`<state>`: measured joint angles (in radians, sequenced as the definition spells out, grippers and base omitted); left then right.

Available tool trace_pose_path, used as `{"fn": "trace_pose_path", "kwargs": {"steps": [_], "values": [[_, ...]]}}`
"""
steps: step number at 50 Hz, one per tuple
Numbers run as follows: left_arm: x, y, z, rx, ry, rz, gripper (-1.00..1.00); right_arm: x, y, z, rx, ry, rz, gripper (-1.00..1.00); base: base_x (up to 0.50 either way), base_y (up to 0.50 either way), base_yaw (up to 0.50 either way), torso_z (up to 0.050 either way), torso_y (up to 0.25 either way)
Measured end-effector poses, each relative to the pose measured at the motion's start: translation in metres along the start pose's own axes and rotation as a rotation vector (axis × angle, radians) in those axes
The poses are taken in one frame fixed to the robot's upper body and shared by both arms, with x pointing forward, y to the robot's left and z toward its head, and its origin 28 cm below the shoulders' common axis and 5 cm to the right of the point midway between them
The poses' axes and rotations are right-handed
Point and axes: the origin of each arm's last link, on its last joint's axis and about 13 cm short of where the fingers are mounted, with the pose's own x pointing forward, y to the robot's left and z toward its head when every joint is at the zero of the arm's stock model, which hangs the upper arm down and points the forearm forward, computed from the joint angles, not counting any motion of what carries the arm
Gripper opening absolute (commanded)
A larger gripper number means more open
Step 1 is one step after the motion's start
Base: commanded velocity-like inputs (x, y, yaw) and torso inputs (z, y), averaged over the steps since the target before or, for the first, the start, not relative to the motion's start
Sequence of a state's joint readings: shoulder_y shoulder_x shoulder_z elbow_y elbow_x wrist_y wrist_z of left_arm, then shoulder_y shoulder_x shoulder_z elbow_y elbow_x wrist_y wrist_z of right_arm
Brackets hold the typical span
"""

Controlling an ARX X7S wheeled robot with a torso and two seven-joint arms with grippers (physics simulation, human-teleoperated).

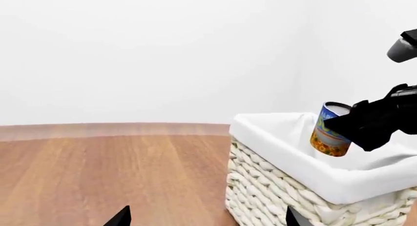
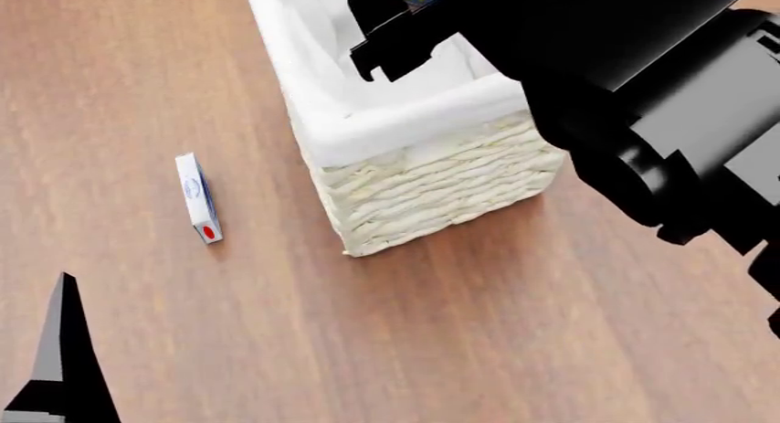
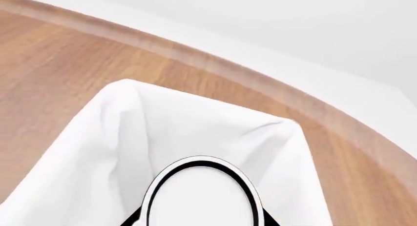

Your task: Pick up the alphabet soup and the cream cheese box, and put them in the basket.

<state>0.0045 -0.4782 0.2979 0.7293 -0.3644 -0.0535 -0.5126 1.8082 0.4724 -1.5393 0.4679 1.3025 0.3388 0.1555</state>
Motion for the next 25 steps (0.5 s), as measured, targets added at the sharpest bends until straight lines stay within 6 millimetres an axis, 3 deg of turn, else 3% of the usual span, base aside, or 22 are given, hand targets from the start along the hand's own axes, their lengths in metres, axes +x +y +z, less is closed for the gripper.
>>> {"fn": "trace_pose_path", "kwargs": {"steps": [25], "values": [[-0.0005, 0.0006, 0.0015, 0.001, -0.004, 0.003, 1.00, 0.0022, 0.0029, -0.0041, -0.018, 0.009, 0.004, -1.00, 0.00, 0.00, 0.00, 0.000, 0.001]]}}
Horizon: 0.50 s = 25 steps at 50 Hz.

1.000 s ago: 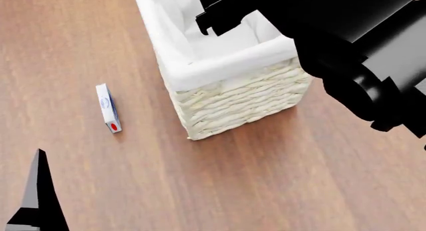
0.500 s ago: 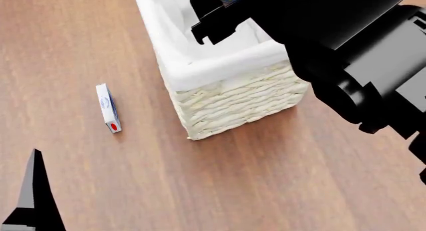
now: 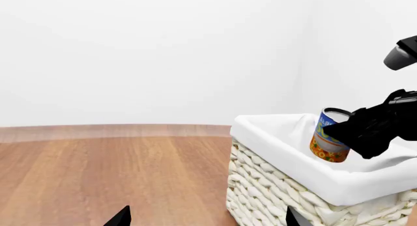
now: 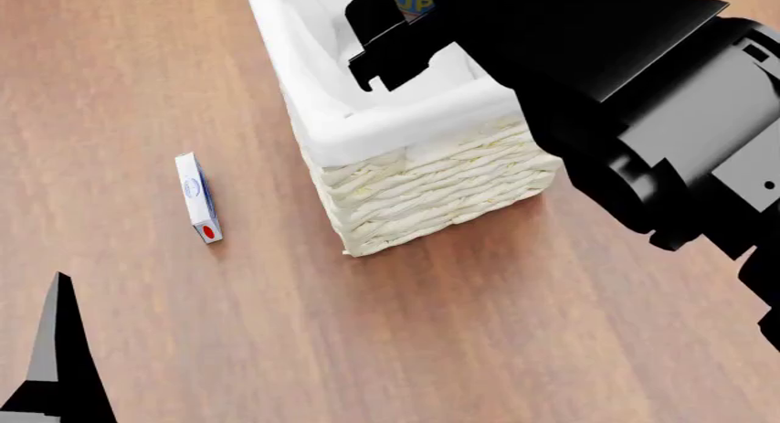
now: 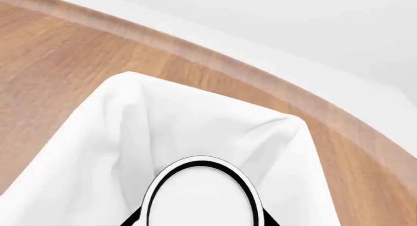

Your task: Pick up the alphabet soup and the cream cheese box, and put them in the basket.

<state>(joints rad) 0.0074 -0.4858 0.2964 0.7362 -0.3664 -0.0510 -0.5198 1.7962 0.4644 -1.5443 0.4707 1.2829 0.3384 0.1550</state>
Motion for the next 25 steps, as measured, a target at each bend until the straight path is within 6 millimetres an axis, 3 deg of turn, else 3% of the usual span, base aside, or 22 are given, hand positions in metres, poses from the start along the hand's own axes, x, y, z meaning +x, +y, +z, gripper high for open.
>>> {"fn": "trace_pose_path", "kwargs": {"steps": [1, 25], "values": [[0.000, 0.000, 0.000, 0.000, 0.000, 0.000, 1.00, 0.000, 0.000, 0.000, -0.001, 0.000, 0.000, 1.00, 0.00, 0.00, 0.00, 0.000, 0.000], [-0.001, -0.001, 0.001, 0.000, 0.000, -0.004, 1.00, -0.003, -0.005, 0.010, -0.051, -0.029, -0.022, 1.00, 0.00, 0.00, 0.00, 0.000, 0.000]]}}
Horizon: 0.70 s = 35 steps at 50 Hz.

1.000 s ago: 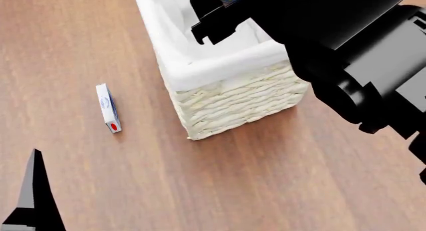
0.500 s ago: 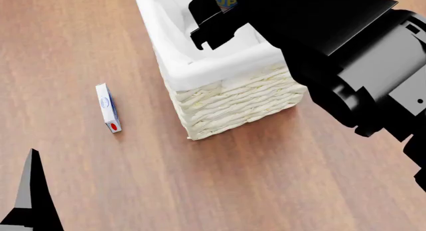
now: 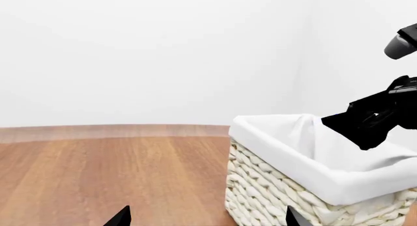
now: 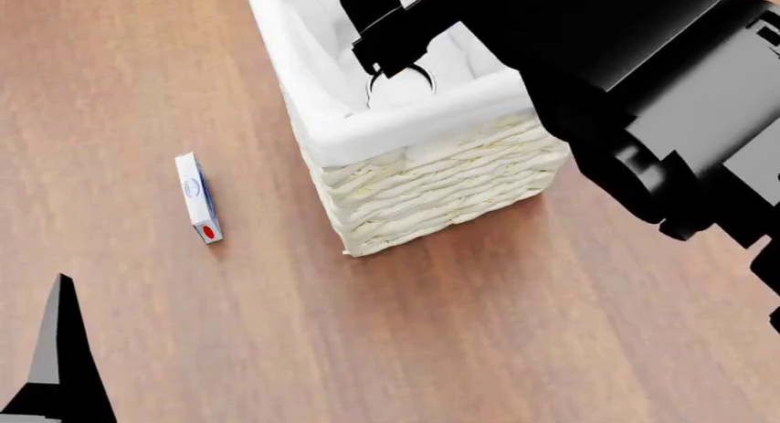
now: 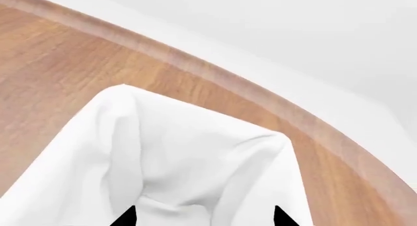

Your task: Pick up the alphabet soup and the cream cheese box, and put them in the basket.

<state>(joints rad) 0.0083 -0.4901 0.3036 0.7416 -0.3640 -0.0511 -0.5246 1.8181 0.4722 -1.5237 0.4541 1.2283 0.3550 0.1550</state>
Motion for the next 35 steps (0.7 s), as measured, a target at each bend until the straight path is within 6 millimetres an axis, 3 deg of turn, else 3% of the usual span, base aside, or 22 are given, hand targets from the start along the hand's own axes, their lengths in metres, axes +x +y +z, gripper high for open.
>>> {"fn": "trace_pose_path", "kwargs": {"steps": [8, 18, 35], "values": [[0.000, -0.001, -0.001, 0.001, 0.003, -0.005, 1.00, -0.012, 0.002, 0.007, -0.021, -0.060, -0.012, 1.00, 0.00, 0.00, 0.00, 0.000, 0.000], [0.001, -0.003, -0.001, -0.002, 0.007, -0.016, 1.00, -0.045, 0.012, 0.012, -0.028, -0.186, -0.039, 1.00, 0.00, 0.00, 0.00, 0.000, 0.000], [0.000, -0.009, -0.001, -0.006, 0.012, -0.049, 1.00, -0.114, 0.049, -0.021, 0.009, -0.296, -0.079, 1.00, 0.00, 0.00, 0.00, 0.000, 0.000]]}}
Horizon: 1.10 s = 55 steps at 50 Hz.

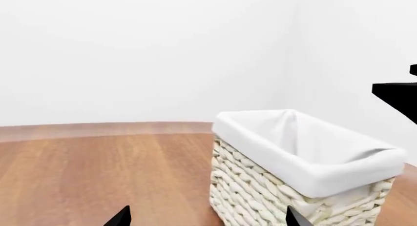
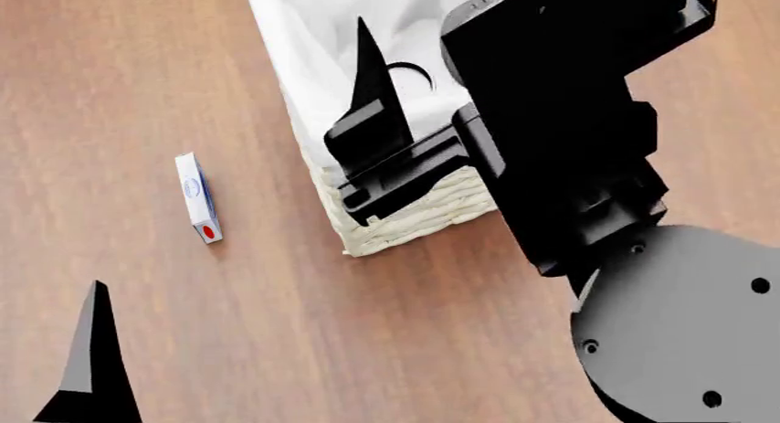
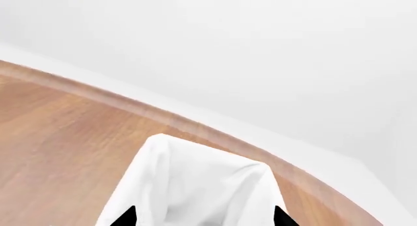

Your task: Pick up the alphabet soup and the cream cheese box, and put them in the basket.

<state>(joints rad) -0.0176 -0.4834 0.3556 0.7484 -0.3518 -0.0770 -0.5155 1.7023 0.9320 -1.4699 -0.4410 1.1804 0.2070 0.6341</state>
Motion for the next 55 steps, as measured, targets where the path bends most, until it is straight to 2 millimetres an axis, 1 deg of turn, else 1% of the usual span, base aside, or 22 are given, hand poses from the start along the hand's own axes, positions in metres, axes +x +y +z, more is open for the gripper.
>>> {"fn": "trace_pose_path", "kwargs": {"steps": [15, 25, 32, 38, 47, 55], "values": [[-0.002, -0.001, 0.000, -0.002, 0.002, -0.007, 1.00, -0.059, 0.033, -0.015, 0.038, -0.042, -0.058, 1.00, 0.00, 0.00, 0.00, 0.000, 0.000], [-0.003, -0.001, 0.000, -0.002, 0.004, -0.010, 1.00, -0.085, 0.053, -0.031, 0.036, -0.052, -0.115, 1.00, 0.00, 0.00, 0.00, 0.000, 0.000], [-0.002, -0.002, 0.000, -0.003, 0.005, -0.013, 1.00, -0.096, 0.063, -0.042, 0.050, -0.058, -0.140, 1.00, 0.00, 0.00, 0.00, 0.000, 0.000], [0.000, -0.003, 0.000, -0.006, 0.008, -0.022, 1.00, -0.102, 0.069, -0.051, 0.060, -0.052, -0.155, 1.00, 0.00, 0.00, 0.00, 0.000, 0.000], [0.003, -0.003, -0.001, 0.004, 0.011, -0.032, 1.00, -0.105, 0.072, -0.060, 0.074, -0.049, -0.178, 1.00, 0.00, 0.00, 0.00, 0.000, 0.000], [0.013, -0.003, -0.005, -0.005, 0.044, -0.045, 1.00, -0.106, 0.074, -0.064, 0.080, -0.052, -0.185, 1.00, 0.00, 0.00, 0.00, 0.000, 0.000]]}}
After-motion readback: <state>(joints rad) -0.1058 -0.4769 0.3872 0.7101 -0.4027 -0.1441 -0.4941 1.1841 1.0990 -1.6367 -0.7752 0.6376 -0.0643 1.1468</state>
